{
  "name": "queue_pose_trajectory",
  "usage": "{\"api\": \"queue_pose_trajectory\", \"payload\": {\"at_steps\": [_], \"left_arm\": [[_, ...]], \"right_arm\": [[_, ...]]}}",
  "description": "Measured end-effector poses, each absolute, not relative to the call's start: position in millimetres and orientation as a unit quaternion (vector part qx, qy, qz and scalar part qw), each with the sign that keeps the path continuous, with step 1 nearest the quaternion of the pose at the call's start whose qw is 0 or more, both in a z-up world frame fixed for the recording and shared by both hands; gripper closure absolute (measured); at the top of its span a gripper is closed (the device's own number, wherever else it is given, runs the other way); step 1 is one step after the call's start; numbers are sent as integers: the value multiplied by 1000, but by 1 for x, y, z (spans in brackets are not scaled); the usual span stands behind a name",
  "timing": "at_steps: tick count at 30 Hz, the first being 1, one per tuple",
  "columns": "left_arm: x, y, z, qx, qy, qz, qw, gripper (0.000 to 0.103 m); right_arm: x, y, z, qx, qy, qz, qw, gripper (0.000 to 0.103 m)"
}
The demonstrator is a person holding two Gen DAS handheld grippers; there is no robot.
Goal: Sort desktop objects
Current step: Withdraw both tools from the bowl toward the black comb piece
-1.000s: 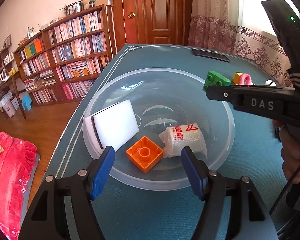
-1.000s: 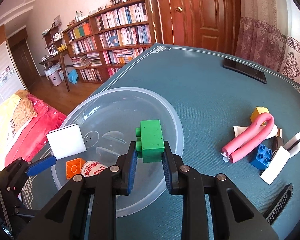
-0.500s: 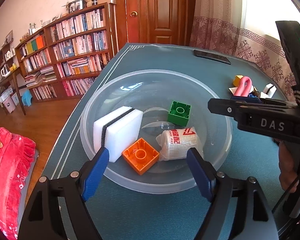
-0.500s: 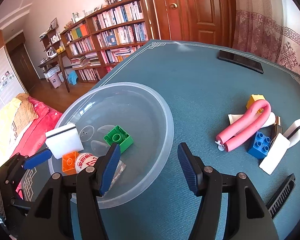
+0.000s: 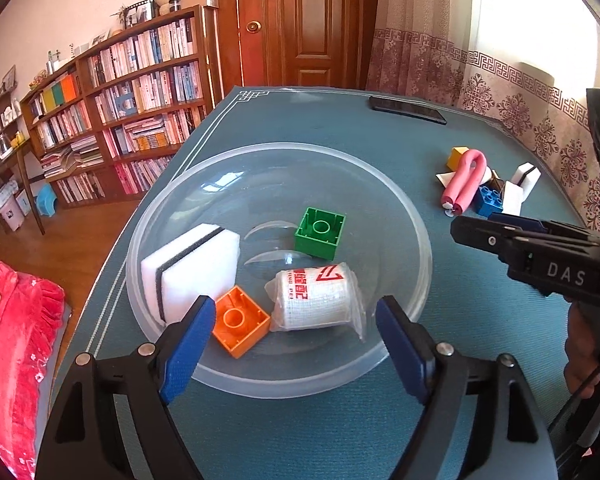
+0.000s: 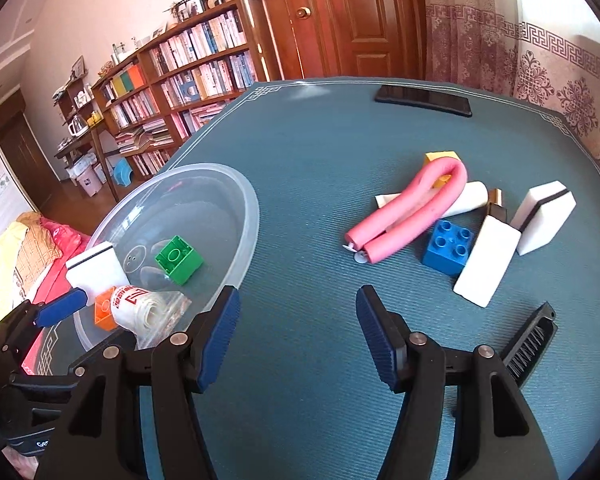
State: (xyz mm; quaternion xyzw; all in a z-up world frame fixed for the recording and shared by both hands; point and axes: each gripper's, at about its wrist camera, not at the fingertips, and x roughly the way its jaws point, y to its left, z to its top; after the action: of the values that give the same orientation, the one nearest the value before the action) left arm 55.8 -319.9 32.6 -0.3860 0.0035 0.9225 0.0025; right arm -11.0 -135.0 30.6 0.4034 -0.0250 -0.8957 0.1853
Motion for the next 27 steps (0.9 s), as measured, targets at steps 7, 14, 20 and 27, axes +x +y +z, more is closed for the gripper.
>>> {"api": "queue_pose_trajectory", "payload": {"at_steps": [7,14,20,27], "left_arm": [[51,-300,37,-382,16,924,18,18],[46,-279,42,-380,24,924,30,18],[42,-259,48,-373,35,926,45,17],[32,-233,51,-369,41,926,61,16]], "right_arm": [[-7,-99,30,392,-22,-909,141,39],[-7,-69,20,407,-39,-905,120,39],[-5,-53,11,416,-49,-900,122,39],[5,-37,9,410,-22,-907,99,39]]}}
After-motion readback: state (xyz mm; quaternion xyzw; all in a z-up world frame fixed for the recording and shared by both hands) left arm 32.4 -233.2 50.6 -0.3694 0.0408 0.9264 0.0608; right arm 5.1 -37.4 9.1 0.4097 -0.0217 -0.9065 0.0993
